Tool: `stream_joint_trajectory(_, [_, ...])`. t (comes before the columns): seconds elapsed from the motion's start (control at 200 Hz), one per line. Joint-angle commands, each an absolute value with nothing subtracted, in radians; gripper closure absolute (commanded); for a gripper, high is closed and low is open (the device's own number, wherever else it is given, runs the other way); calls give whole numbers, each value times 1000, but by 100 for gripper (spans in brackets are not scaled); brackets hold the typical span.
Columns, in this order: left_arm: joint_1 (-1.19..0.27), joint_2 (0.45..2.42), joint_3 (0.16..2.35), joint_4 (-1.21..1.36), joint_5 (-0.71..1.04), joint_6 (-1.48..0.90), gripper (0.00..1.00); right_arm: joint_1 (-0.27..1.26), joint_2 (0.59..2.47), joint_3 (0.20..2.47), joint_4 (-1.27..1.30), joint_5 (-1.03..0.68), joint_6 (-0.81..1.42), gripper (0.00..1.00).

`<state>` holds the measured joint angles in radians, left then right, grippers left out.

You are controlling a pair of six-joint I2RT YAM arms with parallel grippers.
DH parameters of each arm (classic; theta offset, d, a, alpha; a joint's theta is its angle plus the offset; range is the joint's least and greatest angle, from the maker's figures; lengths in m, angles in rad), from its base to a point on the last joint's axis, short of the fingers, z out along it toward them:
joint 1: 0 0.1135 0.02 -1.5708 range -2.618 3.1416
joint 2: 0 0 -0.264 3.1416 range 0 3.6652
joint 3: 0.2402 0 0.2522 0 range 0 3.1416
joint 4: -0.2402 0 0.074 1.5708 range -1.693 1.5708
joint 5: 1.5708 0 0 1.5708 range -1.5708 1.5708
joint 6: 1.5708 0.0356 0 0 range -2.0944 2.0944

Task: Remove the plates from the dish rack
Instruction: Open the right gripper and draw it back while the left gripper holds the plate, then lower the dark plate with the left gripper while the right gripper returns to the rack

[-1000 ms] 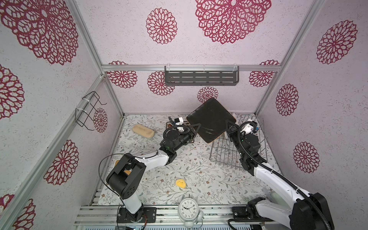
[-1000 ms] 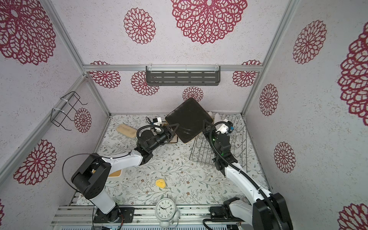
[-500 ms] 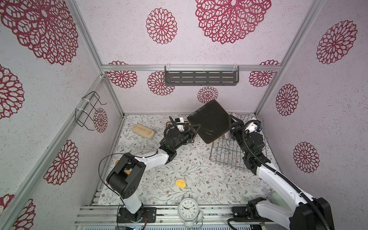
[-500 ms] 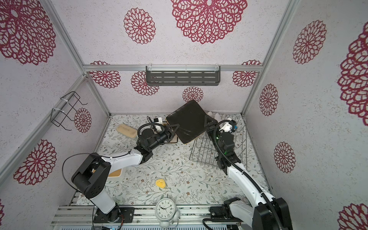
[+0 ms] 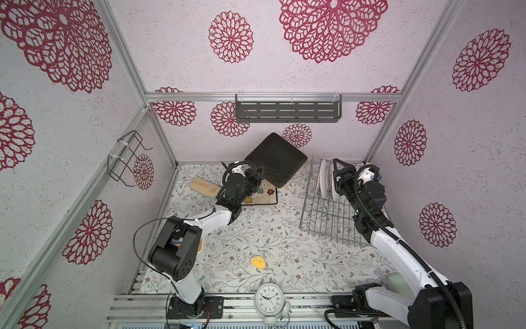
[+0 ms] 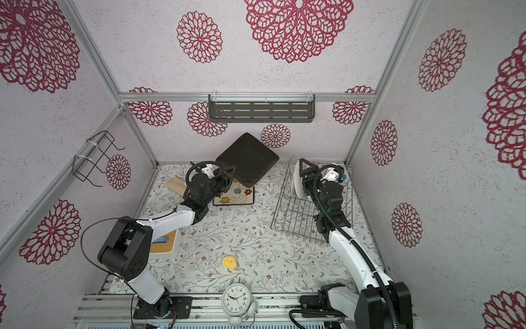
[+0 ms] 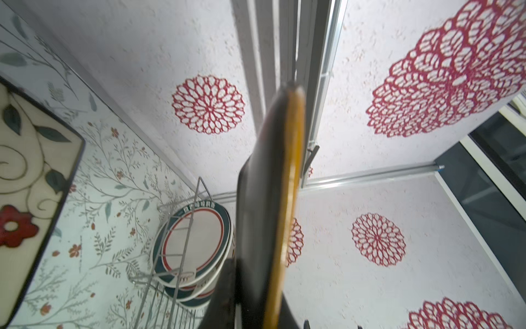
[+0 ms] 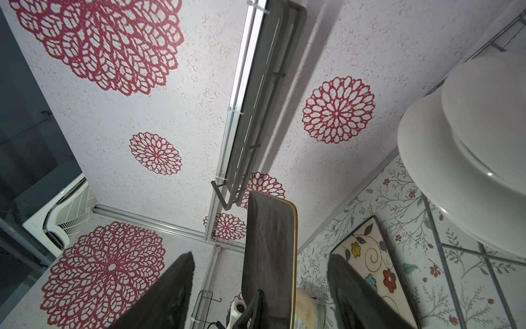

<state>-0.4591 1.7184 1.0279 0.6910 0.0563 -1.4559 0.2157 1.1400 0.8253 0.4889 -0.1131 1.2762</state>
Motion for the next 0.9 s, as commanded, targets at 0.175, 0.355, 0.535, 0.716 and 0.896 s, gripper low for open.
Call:
stream_joint_trajectory(0.175, [-472, 1766, 1060, 970, -202, -1547, 100, 213, 1157, 928, 344, -233, 1140, 22])
stream_joint_trajectory(0.355, [-496, 1777, 1042, 958, -349, -1553, 100, 214, 1171, 953, 254, -285, 1044, 22])
stream_joint_trajectory(0.535, [-526, 1798, 1028, 969, -492, -1579, 100, 215, 1184, 958, 215, -325, 986, 22])
stream_joint_trajectory(0.716, [-544, 1829, 1029, 958, -582, -1651, 100, 225, 1207, 963, 181, -349, 923, 21])
stream_joint_trajectory(0.896, [-570, 1811, 1052, 814, -658, -1711, 100, 267, 1246, 1021, 69, -336, 801, 21])
